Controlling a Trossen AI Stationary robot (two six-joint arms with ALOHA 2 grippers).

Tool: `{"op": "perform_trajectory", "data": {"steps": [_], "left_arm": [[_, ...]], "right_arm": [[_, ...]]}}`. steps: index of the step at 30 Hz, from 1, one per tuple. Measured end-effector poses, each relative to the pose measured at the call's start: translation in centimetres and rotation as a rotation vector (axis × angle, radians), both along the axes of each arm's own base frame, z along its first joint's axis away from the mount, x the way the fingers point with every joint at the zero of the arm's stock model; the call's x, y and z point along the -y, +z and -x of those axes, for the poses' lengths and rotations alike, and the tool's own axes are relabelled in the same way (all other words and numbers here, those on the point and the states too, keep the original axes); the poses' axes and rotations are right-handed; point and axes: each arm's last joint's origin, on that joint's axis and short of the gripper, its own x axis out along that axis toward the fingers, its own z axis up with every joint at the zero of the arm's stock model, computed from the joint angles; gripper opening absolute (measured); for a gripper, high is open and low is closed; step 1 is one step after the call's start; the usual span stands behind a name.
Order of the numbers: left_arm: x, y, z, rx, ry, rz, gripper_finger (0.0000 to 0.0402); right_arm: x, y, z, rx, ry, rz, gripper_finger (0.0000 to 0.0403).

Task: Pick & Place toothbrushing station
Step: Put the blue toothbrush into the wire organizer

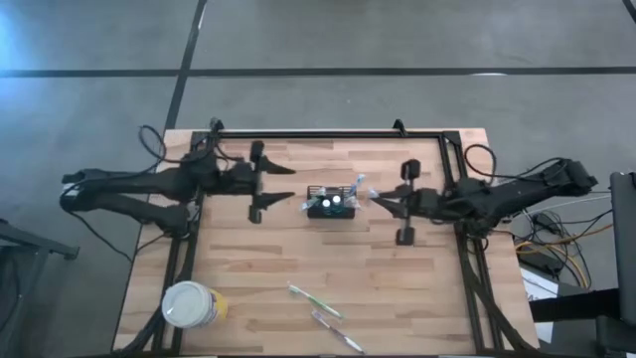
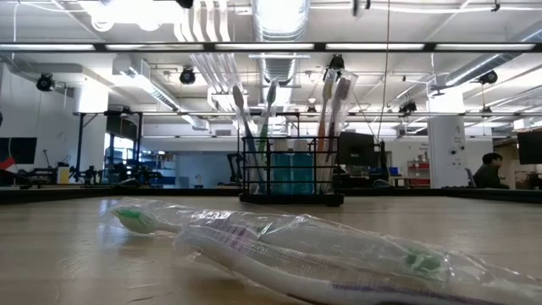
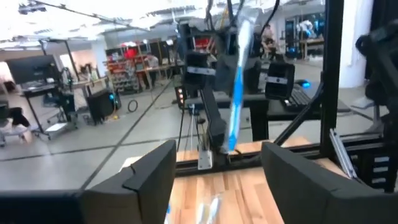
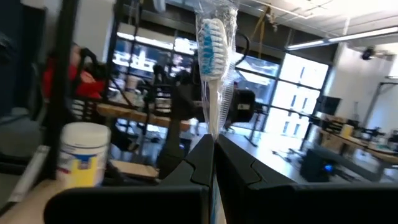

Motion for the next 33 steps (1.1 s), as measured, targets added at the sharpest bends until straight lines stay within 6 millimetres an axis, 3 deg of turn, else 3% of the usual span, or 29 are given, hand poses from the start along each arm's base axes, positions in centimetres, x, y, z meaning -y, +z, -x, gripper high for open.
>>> {"op": "perform_trajectory", "data": {"steps": [13, 25, 33], "left_arm": [[-0.2, 0.9, -5.7, -0.039, -0.055, -0.012, 0.0253], [-0.2, 0.9, -7.2, -0.049, -0.081, -0.016, 0.0252], [-0.2, 1.1, -6.7, -0.043, -0.092, -0.028, 0.0244]], "right_arm": [[2.1, 1.8, -7.1, -0.02, 0.077, 0.046, 0.0008], [2.0, 2.9, -11.6, -0.084, 0.101, 0.084, 0.0008], [1.9, 3.1, -12.0, -0.101, 0.104, 0.089, 0.0008]]}}
